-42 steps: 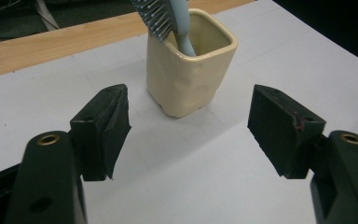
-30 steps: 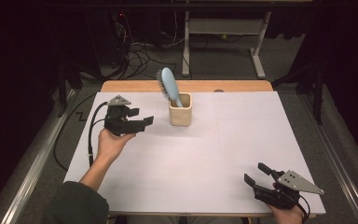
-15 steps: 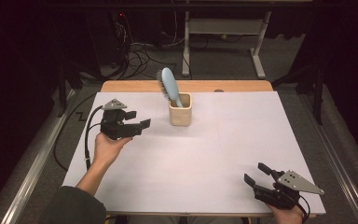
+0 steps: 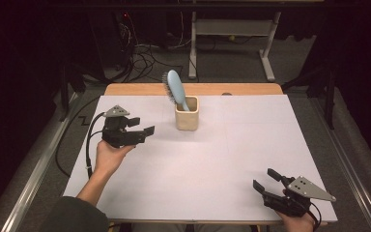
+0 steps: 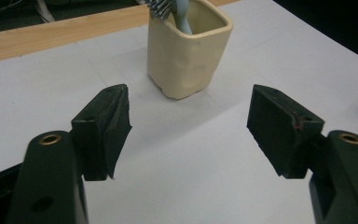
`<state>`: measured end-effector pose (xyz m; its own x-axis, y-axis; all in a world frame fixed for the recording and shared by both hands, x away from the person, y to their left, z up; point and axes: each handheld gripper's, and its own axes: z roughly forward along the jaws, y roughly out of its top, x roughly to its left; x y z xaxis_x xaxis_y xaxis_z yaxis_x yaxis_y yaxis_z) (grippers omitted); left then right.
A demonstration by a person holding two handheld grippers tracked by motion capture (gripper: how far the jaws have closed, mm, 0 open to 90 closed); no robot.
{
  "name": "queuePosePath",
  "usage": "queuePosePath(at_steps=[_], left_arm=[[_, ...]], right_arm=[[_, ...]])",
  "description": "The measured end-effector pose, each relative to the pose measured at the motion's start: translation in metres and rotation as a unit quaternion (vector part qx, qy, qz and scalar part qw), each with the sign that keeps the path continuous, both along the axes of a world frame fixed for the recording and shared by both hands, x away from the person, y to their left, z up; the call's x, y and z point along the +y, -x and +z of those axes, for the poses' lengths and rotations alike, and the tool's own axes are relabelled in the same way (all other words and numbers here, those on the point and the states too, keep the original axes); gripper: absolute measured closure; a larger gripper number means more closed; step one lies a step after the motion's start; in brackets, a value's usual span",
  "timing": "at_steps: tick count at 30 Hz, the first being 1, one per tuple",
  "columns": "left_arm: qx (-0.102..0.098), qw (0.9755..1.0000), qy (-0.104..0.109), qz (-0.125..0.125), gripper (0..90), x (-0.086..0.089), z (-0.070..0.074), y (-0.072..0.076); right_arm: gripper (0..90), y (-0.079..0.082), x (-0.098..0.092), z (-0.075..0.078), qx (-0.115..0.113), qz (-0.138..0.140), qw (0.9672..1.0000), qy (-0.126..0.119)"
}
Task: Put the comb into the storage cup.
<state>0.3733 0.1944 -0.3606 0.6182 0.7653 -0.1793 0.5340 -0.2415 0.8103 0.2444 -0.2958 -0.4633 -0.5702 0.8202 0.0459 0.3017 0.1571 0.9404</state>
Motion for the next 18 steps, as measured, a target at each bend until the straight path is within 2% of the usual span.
queuePosePath(at_steps=[18], left_arm=[[-0.002,1.0,0.006,-0.003,30.3,0.005,-0.004,0.011]], right_arm=[[31.9,0.0,0.0,0.0,0.0,0.0,1.0,0.0]])
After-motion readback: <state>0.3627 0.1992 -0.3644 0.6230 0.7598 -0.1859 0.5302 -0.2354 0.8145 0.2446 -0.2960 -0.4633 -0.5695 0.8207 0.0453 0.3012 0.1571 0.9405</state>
